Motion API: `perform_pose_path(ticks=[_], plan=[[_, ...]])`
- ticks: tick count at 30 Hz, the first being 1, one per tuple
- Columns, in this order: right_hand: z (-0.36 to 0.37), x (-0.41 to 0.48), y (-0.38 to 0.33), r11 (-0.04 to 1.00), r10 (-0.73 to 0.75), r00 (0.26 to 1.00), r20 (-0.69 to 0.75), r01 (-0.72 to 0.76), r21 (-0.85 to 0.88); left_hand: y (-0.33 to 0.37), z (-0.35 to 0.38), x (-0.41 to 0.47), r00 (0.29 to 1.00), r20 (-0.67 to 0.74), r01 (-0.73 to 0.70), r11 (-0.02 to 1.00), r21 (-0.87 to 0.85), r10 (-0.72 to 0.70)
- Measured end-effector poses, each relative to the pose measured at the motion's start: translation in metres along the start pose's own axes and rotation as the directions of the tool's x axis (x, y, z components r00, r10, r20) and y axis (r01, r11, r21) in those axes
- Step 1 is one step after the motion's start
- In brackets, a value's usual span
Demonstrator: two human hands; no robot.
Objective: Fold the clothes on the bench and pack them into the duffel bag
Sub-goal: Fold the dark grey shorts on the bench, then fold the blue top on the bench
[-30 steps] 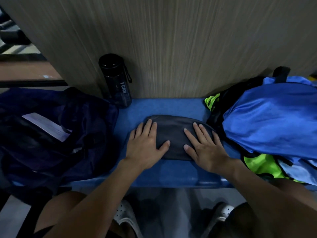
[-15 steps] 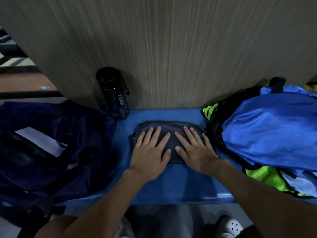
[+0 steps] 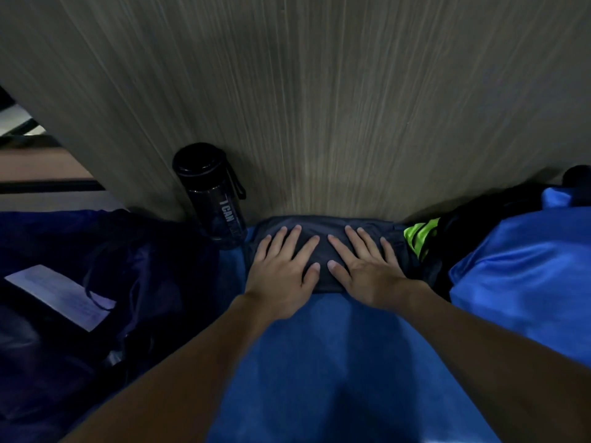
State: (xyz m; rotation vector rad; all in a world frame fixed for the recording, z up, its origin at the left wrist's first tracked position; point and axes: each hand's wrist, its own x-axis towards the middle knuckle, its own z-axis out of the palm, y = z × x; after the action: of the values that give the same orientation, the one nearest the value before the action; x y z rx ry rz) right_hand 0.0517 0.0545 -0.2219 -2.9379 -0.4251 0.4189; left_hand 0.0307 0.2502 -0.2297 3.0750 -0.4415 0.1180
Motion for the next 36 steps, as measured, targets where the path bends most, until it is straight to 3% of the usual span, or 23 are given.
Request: perform_pose_path(ticks=[6, 11, 14, 17, 20, 23, 25, 28, 32, 36], plan=[[-0.001, 0.010, 0.012, 0.999, -0.039, 0.997, -0.073, 0.037, -0.032, -0.011, 0.003, 0.013, 1.000, -0.016, -0.010, 1.000, -0.003, 0.010], [-0.004, 0.008, -0.001, 0.986, 0.137, 0.990, 0.025, -0.134, -0.095, -0.012, -0.001, 0.017, 0.999, 0.046, 0.000, 1.000, -0.018, 0.001], [-0.020, -0.011, -0.009, 0.983, 0.042, 0.999, -0.018, -0.044, -0.178, -0.013, -0.017, 0.022, 0.983, 0.179, 0.044, 0.998, -0.037, -0.037], [-0.045, -0.045, 0.008, 0.962, -0.050, 0.983, -0.179, -0.001, -0.273, 0.011, -0.040, 0.024, 0.997, 0.078, 0.014, 1.000, 0.013, -0.015], [-0.070, -0.085, 0.046, 0.942, -0.034, 0.928, -0.370, -0.093, -0.321, 0.069, -0.065, 0.025, 0.999, 0.017, -0.028, 0.959, -0.282, 0.034], [-0.082, -0.137, 0.091, 0.918, 0.090, 0.864, -0.495, -0.265, -0.295, 0.141, -0.082, 0.023, 0.988, 0.139, 0.052, 0.720, -0.692, 0.063], [-0.081, -0.173, 0.116, 0.882, 0.249, 0.851, -0.461, -0.397, -0.256, 0.185, -0.083, 0.024, 0.965, 0.238, 0.130, 0.595, -0.794, 0.107], [-0.074, -0.206, 0.146, 0.851, 0.407, 0.833, -0.373, -0.495, -0.175, 0.234, -0.076, 0.024, 0.937, 0.331, 0.224, 0.534, -0.816, 0.113], [-0.063, -0.223, 0.176, 0.873, 0.481, 0.843, -0.240, -0.487, 0.035, 0.272, -0.064, 0.030, 0.937, 0.345, 0.265, 0.541, -0.798, 0.050], [-0.060, -0.228, 0.205, 0.882, 0.470, 0.853, -0.226, -0.460, 0.099, 0.299, -0.063, 0.040, 0.939, 0.338, 0.244, 0.572, -0.783, 0.063]])
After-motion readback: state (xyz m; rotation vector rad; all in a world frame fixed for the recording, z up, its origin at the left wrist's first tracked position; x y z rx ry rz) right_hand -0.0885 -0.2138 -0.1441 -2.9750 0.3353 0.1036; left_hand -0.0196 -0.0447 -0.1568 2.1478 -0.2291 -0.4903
